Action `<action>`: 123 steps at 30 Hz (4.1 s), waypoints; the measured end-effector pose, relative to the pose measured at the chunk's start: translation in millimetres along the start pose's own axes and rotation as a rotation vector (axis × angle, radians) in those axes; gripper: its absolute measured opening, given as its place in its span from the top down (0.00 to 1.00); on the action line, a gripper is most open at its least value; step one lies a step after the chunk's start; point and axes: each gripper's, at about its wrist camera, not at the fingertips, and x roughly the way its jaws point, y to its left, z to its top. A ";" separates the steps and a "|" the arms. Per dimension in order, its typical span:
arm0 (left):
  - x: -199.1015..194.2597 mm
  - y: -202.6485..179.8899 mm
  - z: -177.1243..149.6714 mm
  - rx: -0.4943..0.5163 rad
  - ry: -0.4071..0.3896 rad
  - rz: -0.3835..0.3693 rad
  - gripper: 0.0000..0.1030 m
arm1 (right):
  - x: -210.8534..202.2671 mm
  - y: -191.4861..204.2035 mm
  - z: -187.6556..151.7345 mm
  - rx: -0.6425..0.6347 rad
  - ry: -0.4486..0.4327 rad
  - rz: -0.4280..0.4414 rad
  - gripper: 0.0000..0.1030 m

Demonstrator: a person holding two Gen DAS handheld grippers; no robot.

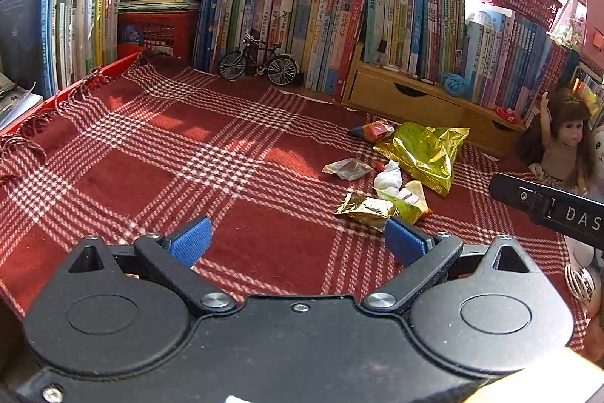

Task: Collect trash
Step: 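Move both open tools back over the blanket toward the gold foil bag, then grasp the white tissue with the left tool while the right tool grasps the gold foil bag, then carry the tissue and gold foil bag over the trash bin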

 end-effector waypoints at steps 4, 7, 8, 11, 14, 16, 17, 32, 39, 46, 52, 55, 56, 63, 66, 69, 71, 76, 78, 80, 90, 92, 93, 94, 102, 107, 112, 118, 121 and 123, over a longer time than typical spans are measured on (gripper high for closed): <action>42.3 -22.1 17.1 0.021 0.024 -0.013 0.05 | 36.3 -20.8 15.0 0.018 0.031 -0.008 0.22; 67.5 -34.0 25.5 0.025 0.053 -0.035 0.05 | 59.7 -32.8 25.2 0.040 0.059 -0.007 0.20; 76.5 -37.4 27.7 0.025 0.070 -0.045 0.05 | 68.6 -38.1 29.2 0.049 0.067 -0.011 0.18; 102.2 -47.2 29.2 0.026 0.128 -0.069 0.05 | 92.3 -47.8 37.4 0.051 0.102 -0.025 0.16; 126.5 -56.1 27.7 0.026 0.175 -0.080 0.05 | 116.2 -56.6 41.7 0.048 0.149 -0.034 0.13; 139.6 -60.6 25.7 0.027 0.198 -0.082 0.05 | 134.8 -65.4 44.0 0.067 0.184 -0.034 0.11; 145.5 -62.6 25.2 0.027 0.206 -0.083 0.05 | 144.0 -69.6 44.8 0.077 0.202 -0.038 0.11; 200.7 -75.1 29.4 -0.013 0.264 -0.108 0.15 | 249.8 -90.9 48.6 0.071 0.352 -0.019 0.04; 207.1 -77.6 31.5 -0.004 0.266 -0.120 0.38 | 271.4 -83.6 45.3 0.028 0.379 0.003 0.03; 208.6 -74.5 34.6 -0.043 0.265 -0.193 0.75 | 267.5 -80.5 43.3 0.004 0.357 0.020 0.13; 199.1 -75.2 38.1 -0.035 0.243 -0.183 0.78 | 252.3 -83.5 50.3 0.015 0.308 0.006 0.66; 190.0 -71.1 43.0 -0.041 0.218 -0.185 0.78 | 242.2 -86.0 54.5 0.032 0.263 0.010 0.67; 186.8 -69.7 44.9 -0.042 0.211 -0.185 0.78 | 237.4 -85.4 56.4 0.023 0.244 0.005 0.67; 164.0 -61.7 54.5 -0.061 0.170 -0.181 0.78 | 211.4 -88.0 64.8 0.043 0.191 0.013 0.68; 155.6 -60.1 55.7 -0.066 0.155 -0.178 0.78 | 202.1 -89.7 64.1 0.062 0.188 0.013 0.68; 147.9 -58.2 55.8 -0.071 0.141 -0.179 0.78 | 193.4 -89.6 62.8 0.074 0.181 0.011 0.68; 140.7 -56.3 54.4 -0.079 0.127 -0.178 0.78 | 186.9 -88.9 62.4 0.080 0.175 0.015 0.68; 112.3 -47.5 50.4 -0.090 0.113 -0.171 0.78 | 162.6 -81.7 61.7 0.086 0.147 0.014 0.68; 93.8 -42.8 51.5 -0.085 0.112 -0.168 0.78 | 144.2 -76.6 61.8 0.094 0.136 0.010 0.68; 66.6 -37.2 55.1 -0.068 0.102 -0.157 0.78 | 122.8 -69.4 62.9 0.099 0.127 0.011 0.68; -103.1 -13.4 55.1 -0.023 0.061 -0.079 0.78 | -4.8 -28.0 69.3 0.079 0.108 0.037 0.68; -135.8 -9.6 47.4 -0.020 0.056 -0.060 0.78 | -24.8 -21.0 66.8 0.073 0.128 0.051 0.68; -150.9 -7.5 42.5 -0.020 0.057 -0.050 0.78 | -34.5 -16.6 65.3 0.066 0.135 0.058 0.68; -165.8 -5.5 36.7 -0.020 0.060 -0.042 0.78 | -44.2 -11.8 63.8 0.060 0.145 0.068 0.68; -254.3 13.5 -26.0 -0.052 0.103 0.064 0.78 | -117.2 37.5 37.2 -0.049 0.214 0.207 0.68; -284.8 30.8 -67.1 -0.122 0.159 0.118 0.78 | -150.1 56.9 3.6 -0.118 0.259 0.265 0.68; -297.6 39.1 -100.5 -0.158 0.235 0.172 0.78 | -168.6 66.4 -26.4 -0.145 0.325 0.318 0.68; -284.0 47.4 -133.3 -0.267 0.298 0.240 0.78 | -167.4 80.3 -57.4 -0.262 0.400 0.415 0.68; -266.0 53.2 -153.1 -0.316 0.334 0.267 0.78 | -159.3 86.2 -75.8 -0.326 0.412 0.447 0.67; -254.6 60.0 -167.6 -0.352 0.360 0.288 0.78 | -149.9 90.3 -91.2 -0.356 0.442 0.463 0.67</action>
